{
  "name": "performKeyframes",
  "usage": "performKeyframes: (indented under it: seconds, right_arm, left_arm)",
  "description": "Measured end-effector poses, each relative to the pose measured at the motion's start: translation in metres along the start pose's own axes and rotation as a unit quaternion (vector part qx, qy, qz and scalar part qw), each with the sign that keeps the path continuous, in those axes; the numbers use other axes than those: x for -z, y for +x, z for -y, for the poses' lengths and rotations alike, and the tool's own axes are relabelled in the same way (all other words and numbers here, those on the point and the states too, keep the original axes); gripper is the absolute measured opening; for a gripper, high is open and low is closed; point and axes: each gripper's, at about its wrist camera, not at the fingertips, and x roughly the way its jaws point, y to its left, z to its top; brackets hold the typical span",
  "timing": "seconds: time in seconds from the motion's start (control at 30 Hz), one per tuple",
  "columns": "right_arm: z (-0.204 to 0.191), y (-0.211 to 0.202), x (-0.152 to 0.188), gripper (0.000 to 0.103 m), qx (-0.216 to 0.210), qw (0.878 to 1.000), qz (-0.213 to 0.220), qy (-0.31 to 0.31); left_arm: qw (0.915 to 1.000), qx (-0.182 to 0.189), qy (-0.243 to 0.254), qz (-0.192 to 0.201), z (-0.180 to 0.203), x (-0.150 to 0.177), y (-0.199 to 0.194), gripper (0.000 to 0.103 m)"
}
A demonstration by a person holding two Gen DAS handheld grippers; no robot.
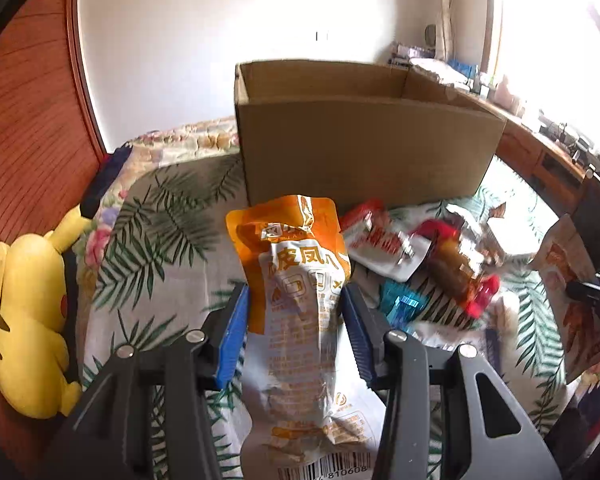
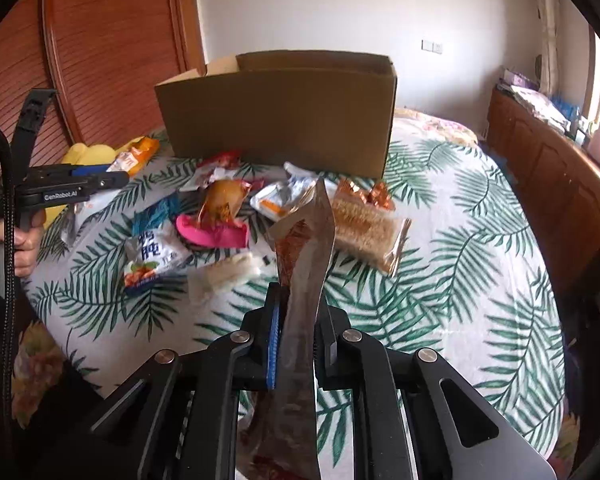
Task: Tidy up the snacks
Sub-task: 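Lift both held packs and carry them over the cardboard box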
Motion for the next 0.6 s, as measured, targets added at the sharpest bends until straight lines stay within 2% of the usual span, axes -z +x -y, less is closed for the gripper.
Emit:
performKeyframes:
  seconds: [0.3,0.6]
  right_arm:
    - [0.008,-0.009,-0.020,0.009,0.006,1.000,0.025,-0.008]
    - [0.013,-0.018,-0.038,0.009,0.009,0.998,0.052,-0.014]
  left_arm:
    - [0.9992,0.022,-0.001,0.032,0.018,-0.023,-0.005,0.045]
    - [0.9977,0.024,0.016,0.062,0.036,-0.048,-0.015,0.046]
